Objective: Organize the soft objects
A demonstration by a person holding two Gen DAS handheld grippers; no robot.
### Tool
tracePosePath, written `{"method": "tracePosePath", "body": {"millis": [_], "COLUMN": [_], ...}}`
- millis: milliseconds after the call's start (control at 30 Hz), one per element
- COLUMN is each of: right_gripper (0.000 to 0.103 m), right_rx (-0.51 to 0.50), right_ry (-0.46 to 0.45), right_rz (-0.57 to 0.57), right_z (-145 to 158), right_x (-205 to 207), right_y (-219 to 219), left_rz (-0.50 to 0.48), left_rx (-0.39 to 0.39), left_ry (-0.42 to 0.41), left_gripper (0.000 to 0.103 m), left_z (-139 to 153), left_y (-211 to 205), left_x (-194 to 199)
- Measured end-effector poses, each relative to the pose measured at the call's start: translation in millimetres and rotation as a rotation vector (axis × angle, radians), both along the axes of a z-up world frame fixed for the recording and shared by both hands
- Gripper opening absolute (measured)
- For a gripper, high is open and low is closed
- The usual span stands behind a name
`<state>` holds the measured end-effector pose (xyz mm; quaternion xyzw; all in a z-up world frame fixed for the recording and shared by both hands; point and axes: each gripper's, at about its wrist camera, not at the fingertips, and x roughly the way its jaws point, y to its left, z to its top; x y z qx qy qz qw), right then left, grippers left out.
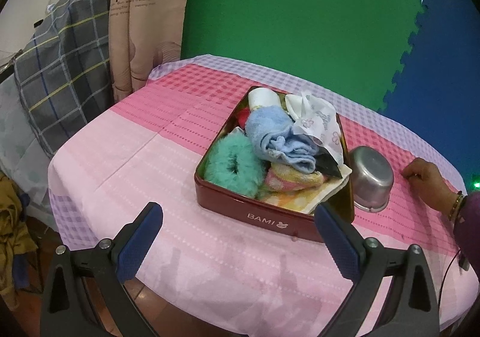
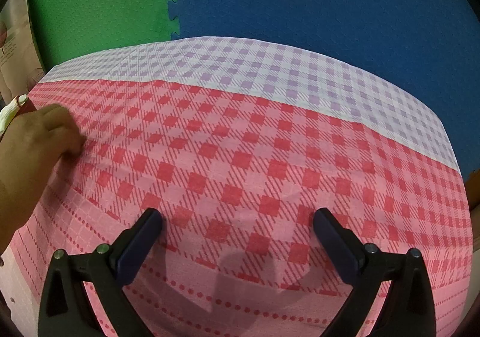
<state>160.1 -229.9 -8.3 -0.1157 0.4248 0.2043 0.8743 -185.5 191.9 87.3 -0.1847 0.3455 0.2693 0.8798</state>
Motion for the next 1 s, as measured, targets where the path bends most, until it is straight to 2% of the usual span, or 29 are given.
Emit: {"method": "tracePosePath", "body": {"millis": [167, 333, 500, 633, 833, 1000], "right_gripper": [0.103, 0.103, 0.103, 0.103, 0.103, 0.103], "right_rx": [0.0, 0.0, 0.0, -0.002, -0.001, -0.018], "right_ry": [0.0, 0.0, 0.0, -0.001, 0.0, -0.014], "right_rz": [0.0, 0.0, 0.0, 0.001, 0.001, 0.004], "right_z": [0.1, 0.1, -0.4, -0.3, -0.1, 0.5], "right_x": [-0.5, -0.5, 0.5, 0.0, 0.8, -1.8], "right_y": [0.5, 0.7, 0.2, -0.3, -0.6, 0.7], "left_rz": [-0.012, -0.015, -0.034, -0.014, -0.024, 0.008], "left_rx": [0.019, 0.038, 0.021, 0.058, 0.092, 0.056], "left_ry": [0.017, -0.016, -0.01, -0.038, -0.028, -0.061], "left_gripper": [0.1, 0.1, 0.1, 0.1, 0.1, 0.1], "left_z": [-0.4, 6.7, 7.6, 14.7, 17.0, 18.8], "left_y": [-4.1, -6.1, -7.2, -9.1, -10.9, -1.0], "left_x": [1.0, -3.2, -2.1, -5.3, -6.7, -9.8]}}
